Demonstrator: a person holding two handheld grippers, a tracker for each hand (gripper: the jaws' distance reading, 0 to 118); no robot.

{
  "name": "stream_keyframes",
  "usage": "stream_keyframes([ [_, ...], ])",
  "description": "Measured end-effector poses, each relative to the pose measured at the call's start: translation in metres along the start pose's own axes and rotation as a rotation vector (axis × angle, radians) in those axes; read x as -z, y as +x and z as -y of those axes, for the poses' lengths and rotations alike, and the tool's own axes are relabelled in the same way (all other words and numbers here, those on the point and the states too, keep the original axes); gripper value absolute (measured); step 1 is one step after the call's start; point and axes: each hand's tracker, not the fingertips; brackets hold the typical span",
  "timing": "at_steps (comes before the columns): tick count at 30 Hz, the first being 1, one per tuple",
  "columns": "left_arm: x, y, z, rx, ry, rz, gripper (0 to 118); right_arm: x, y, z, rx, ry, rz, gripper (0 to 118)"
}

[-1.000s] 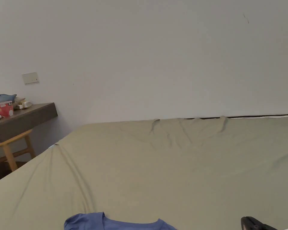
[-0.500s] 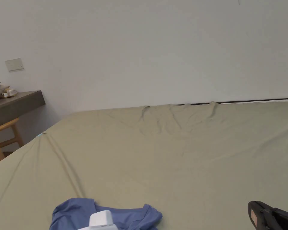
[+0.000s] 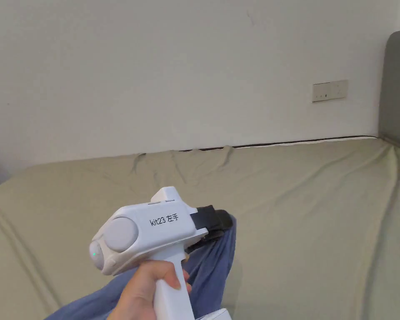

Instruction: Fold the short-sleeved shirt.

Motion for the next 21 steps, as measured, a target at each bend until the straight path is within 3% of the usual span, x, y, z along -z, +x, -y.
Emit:
stream_keyframes([
  [4,0.042,0.091,0.061,0.065,-0.159,0.24,1,-0.039,0.057,-0.027,-0.027,0.019,0.181,3],
  [7,0.064,0.13,0.114,0.029,-0.267,0.363,1,-0.057,0.082,-0.033,-0.029,0.015,0.298,3],
  [14,0.083,0.143,0.198,0.1,-0.37,0.264,3,-0.063,0.105,-0.008,-0.031,-0.087,0.315,3],
  [15,0.081,0.145,0.202,0.141,-0.346,0.224,13,-0.059,0.106,-0.002,-0.028,-0.125,0.292,3],
  [16,0.077,0.148,0.202,0.218,-0.296,0.163,37,-0.055,0.107,0.003,-0.018,-0.159,0.275,3],
  [17,0.07,0.153,0.203,0.302,-0.241,0.111,83,-0.052,0.106,0.007,-0.002,-0.196,0.277,3],
  [18,0.067,0.158,0.201,0.386,-0.202,0.059,113,-0.05,0.103,0.011,-0.033,-0.174,0.271,3],
  [20,0.051,0.165,0.19,0.453,-0.138,0.012,114,-0.047,0.101,0.012,-0.031,-0.184,0.267,3],
  [21,0.041,0.171,0.182,0.437,-0.12,0.058,114,-0.046,0.101,0.012,-0.028,-0.183,0.261,3],
])
